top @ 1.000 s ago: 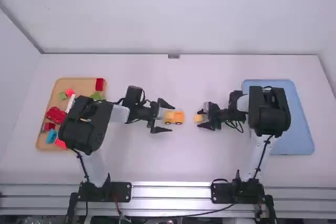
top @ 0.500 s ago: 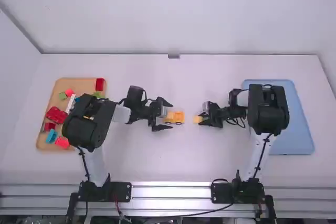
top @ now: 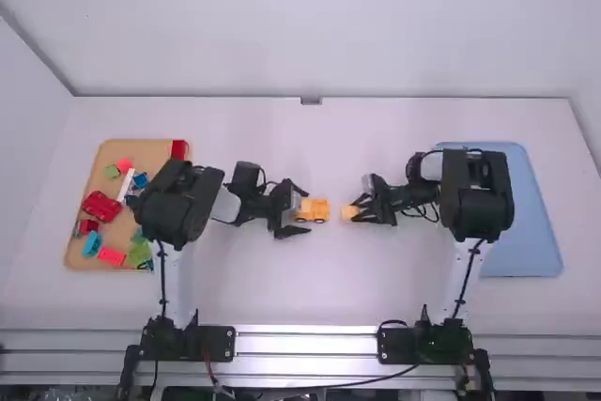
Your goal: Assemble lego blocks to make yellow taxi
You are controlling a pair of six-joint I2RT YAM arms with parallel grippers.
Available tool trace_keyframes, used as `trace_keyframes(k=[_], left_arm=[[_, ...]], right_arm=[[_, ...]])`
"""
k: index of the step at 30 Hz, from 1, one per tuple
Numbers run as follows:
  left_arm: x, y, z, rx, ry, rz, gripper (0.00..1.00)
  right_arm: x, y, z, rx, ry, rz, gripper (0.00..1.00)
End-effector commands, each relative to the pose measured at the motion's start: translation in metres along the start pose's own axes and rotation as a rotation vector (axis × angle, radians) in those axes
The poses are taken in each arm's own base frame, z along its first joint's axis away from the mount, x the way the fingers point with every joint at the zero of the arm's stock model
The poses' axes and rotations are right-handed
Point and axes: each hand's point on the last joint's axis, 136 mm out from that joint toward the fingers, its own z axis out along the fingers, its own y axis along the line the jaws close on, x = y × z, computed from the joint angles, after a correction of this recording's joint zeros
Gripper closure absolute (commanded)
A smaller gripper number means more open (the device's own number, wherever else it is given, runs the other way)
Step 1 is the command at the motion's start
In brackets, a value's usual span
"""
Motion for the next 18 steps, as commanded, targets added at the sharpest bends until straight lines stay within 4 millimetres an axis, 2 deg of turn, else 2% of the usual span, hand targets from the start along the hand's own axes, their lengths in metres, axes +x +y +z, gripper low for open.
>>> trace_keyframes(k=[1,2,4,8,10,11,14,18], left_arm=[[0.002,0.001,0.005,0.022,-0.006,-0.046,0.02],[0.004,0.0,0.009,0.036,-0.001,-0.053,0.09],[0.004,0.002,0.011,0.041,0.0,-0.057,0.16],[0.005,0.003,0.014,0.044,0.004,-0.056,0.43],[0.005,0.003,0.014,0.043,0.004,-0.055,0.65],[0.005,0.003,0.014,0.043,0.004,-0.057,0.71],[0.007,0.003,0.015,0.038,0.018,-0.057,0.84],[0.017,0.008,0.016,0.001,0.073,-0.062,0.87]], right_arm=[[-0.022,-0.009,0.002,0.001,-0.019,-0.121,0.79],[-0.026,-0.012,0.007,-0.006,-0.015,-0.132,0.79],[-0.027,-0.016,0.013,-0.008,-0.006,-0.129,0.79],[-0.025,-0.033,0.034,0.004,0.056,-0.06,0.79],[-0.025,-0.04,0.046,0.01,0.091,-0.045,0.8],[-0.025,-0.041,0.051,0.009,0.104,-0.048,0.8],[-0.026,-0.041,0.061,0.001,0.123,-0.062,0.8],[-0.024,-0.039,0.068,-0.013,0.152,-0.072,0.8]])
